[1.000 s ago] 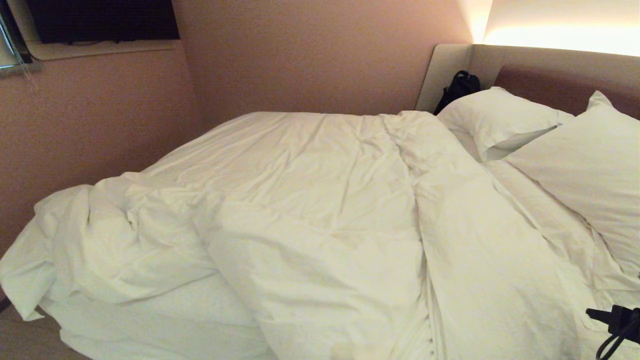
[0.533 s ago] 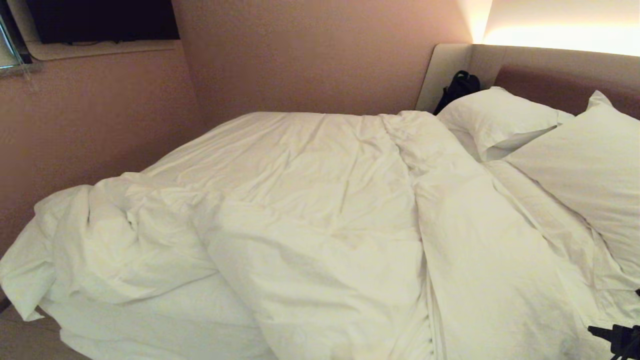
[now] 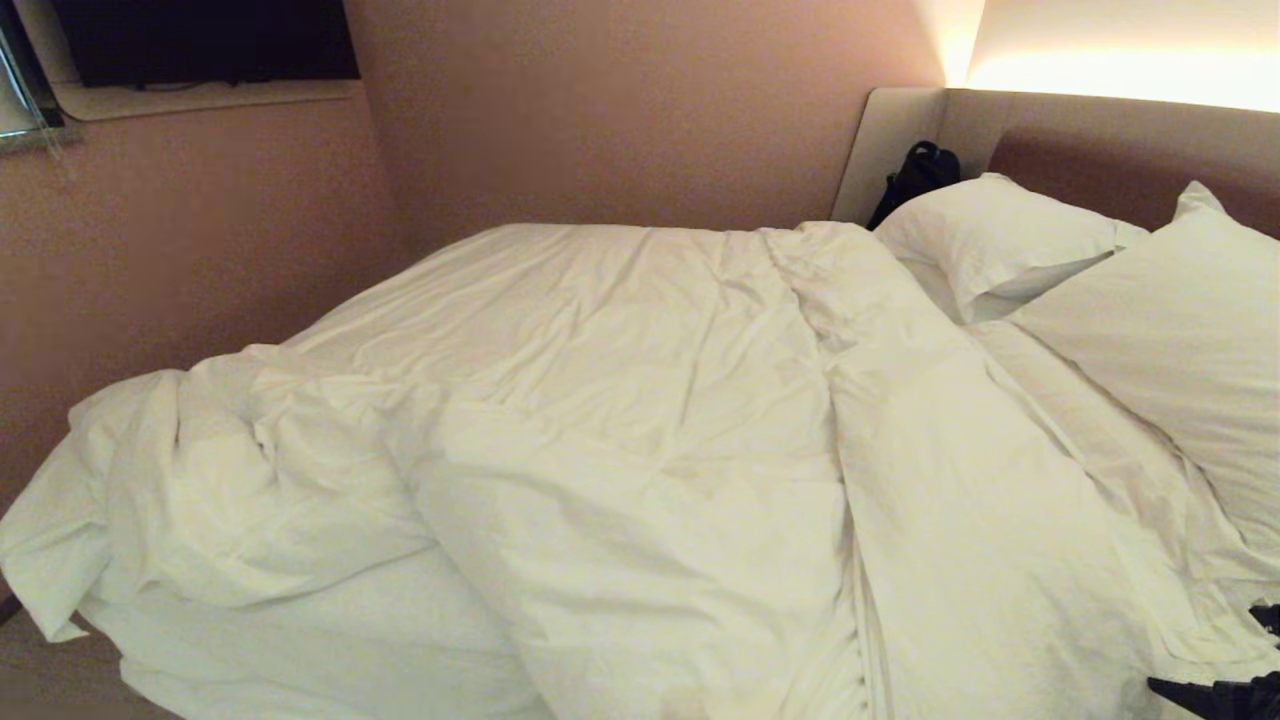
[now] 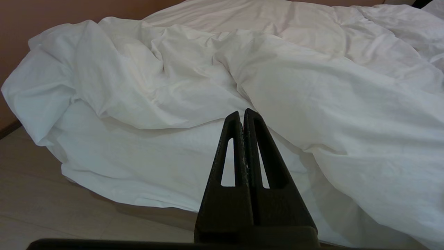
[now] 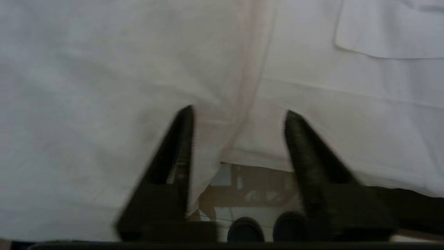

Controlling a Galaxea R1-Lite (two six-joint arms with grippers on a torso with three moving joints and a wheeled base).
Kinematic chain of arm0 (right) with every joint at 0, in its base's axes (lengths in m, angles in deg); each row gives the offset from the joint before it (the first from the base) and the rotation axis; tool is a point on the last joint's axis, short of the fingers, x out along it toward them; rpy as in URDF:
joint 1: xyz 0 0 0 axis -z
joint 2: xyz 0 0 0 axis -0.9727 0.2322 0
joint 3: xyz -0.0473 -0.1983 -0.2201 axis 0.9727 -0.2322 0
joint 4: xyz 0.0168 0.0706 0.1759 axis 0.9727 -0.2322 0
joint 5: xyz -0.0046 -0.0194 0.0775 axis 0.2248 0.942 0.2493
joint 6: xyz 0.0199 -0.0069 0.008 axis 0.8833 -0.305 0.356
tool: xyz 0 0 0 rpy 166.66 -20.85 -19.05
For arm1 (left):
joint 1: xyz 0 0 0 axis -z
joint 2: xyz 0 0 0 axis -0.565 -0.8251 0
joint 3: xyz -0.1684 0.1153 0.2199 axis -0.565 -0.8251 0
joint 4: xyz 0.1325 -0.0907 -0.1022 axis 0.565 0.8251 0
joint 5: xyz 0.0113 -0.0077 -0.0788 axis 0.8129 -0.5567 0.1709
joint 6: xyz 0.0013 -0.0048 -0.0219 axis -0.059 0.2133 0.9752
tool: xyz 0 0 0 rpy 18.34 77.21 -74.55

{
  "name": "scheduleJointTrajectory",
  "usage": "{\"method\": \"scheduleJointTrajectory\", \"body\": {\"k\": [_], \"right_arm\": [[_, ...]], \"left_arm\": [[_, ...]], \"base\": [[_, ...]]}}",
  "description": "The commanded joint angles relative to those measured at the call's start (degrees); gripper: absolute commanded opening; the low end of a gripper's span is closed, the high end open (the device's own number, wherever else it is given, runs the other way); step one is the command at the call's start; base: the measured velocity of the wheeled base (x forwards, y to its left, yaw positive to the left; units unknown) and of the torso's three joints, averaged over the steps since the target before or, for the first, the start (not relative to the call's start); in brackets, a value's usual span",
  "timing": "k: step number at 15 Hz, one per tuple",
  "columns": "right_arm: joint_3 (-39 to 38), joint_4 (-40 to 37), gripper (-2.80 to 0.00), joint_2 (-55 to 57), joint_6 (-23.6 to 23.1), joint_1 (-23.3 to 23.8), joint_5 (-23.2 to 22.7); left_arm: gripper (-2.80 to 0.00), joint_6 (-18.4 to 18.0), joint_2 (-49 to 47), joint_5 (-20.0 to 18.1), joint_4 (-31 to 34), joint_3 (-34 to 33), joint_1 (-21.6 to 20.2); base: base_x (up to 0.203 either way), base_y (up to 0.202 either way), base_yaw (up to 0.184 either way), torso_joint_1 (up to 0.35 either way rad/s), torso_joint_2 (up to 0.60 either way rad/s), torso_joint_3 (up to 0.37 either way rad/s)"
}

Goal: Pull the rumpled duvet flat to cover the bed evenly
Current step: Flatten the corners of the folded blanket

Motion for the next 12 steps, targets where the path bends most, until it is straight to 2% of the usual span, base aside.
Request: {"method": "scheduleJointTrajectory", "body": {"k": [1, 7, 10, 12], "right_arm": [[-0.31, 0.25, 0.00, 0.15, -2.25, 0.23, -3.34], [-0.05, -0.01, 0.00, 1.11, -3.34, -0.32, -4.49], [0.30, 0.13, 0.00, 3.18, -4.24, -2.60, -1.75], [0.05, -0.18, 0.00, 2.83, -4.09, -3.40, -1.69]], "left_arm": [[-2.80, 0.02, -0.06, 0.03, -0.05, 0.00, -0.03], [-2.80, 0.02, -0.06, 0.03, -0.05, 0.00, -0.03], [-2.80, 0.02, -0.06, 0.03, -0.05, 0.00, -0.03], [-2.80, 0.02, -0.06, 0.03, -0.05, 0.00, -0.03]], "base": [[0.000, 0.000, 0.000, 0.000, 0.00, 0.000], [0.000, 0.000, 0.000, 0.000, 0.00, 0.000], [0.000, 0.000, 0.000, 0.000, 0.00, 0.000], [0.000, 0.000, 0.000, 0.000, 0.00, 0.000]]}}
